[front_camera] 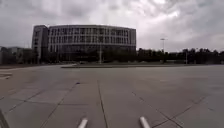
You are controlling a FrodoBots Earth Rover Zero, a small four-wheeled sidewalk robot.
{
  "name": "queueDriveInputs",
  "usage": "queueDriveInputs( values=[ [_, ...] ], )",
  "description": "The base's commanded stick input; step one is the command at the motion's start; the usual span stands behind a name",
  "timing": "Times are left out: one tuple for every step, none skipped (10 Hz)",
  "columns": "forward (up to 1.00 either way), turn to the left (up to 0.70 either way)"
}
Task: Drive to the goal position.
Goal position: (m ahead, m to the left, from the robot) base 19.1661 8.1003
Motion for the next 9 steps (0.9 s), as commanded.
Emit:
queueDriveInputs(
  values=[
    [0.70, 0.05],
    [0.70, 0.02],
    [0.70, 0.00],
    [0.70, 0.00],
    [0.70, 0.00],
    [0.70, 0.00],
    [0.70, 0.00],
    [0.70, 0.00],
    [0.70, 0.05]
  ],
)
